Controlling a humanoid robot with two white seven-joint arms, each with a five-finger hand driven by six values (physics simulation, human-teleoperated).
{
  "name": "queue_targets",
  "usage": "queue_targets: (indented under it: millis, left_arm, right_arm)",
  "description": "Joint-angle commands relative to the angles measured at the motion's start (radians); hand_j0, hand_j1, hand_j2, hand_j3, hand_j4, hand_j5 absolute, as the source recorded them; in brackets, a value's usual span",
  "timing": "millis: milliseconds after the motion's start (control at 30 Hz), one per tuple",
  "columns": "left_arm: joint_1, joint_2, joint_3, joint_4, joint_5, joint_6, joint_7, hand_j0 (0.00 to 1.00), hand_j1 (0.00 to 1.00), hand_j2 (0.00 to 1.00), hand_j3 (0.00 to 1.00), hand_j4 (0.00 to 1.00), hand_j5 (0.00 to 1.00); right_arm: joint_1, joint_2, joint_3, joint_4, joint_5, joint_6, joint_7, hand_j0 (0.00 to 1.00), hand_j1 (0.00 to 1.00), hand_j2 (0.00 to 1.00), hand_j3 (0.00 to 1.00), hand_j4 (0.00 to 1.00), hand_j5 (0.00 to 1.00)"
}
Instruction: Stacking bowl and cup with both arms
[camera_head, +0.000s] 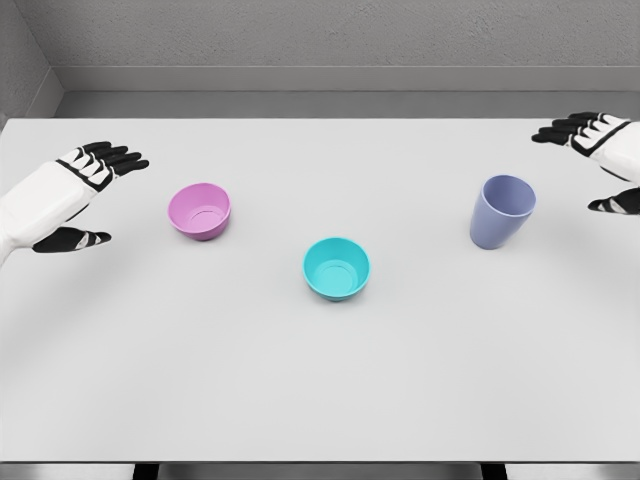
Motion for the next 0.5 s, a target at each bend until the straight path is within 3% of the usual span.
queue_targets:
  millis: [0,167,233,267,367,400,467]
  left_arm:
    - [0.000,0.001,0.000,0.000,0.007,0.001,0.001,1.00,1.00,1.00,1.00,1.00,1.00]
    - [0.000,0.005,0.000,0.006,0.007,0.001,-0.001,1.00,1.00,1.00,1.00,1.00,1.00]
    - [-0.002,0.011,-0.001,-0.029,0.008,0.001,-0.012,1.00,1.00,1.00,1.00,1.00,1.00]
    - [0.000,0.005,0.000,-0.059,0.010,0.001,-0.041,1.00,1.00,1.00,1.00,1.00,1.00]
    - [0.025,0.001,0.025,-0.048,0.021,0.001,-0.108,1.00,1.00,1.00,1.00,1.00,1.00]
    - [0.028,0.021,0.019,-0.059,0.021,0.001,-0.108,1.00,1.00,1.00,1.00,1.00,1.00]
    - [0.012,0.148,-0.061,-0.062,0.036,0.001,-0.108,1.00,1.00,1.00,1.00,1.00,1.00]
  right_arm:
    - [0.000,0.000,0.001,-0.013,-0.005,0.001,-0.001,1.00,1.00,1.00,1.00,1.00,1.00]
    - [-0.002,0.000,-0.002,-0.013,0.015,0.001,0.001,1.00,1.00,1.00,1.00,1.00,1.00]
    - [-0.006,0.000,-0.002,-0.014,0.061,0.001,0.001,1.00,1.00,1.00,1.00,1.00,1.00]
    - [-0.011,-0.002,-0.002,-0.020,0.070,0.001,0.002,1.00,1.00,1.00,1.00,1.00,1.00]
    - [-0.021,-0.005,-0.003,-0.056,0.088,0.001,0.004,1.00,1.00,1.00,1.00,1.00,1.00]
    - [-0.023,-0.005,-0.005,-0.059,0.088,0.001,0.006,1.00,1.00,1.00,1.00,1.00,1.00]
    - [-0.025,-0.004,-0.014,-0.082,0.108,0.001,0.007,1.00,1.00,1.00,1.00,1.00,1.00]
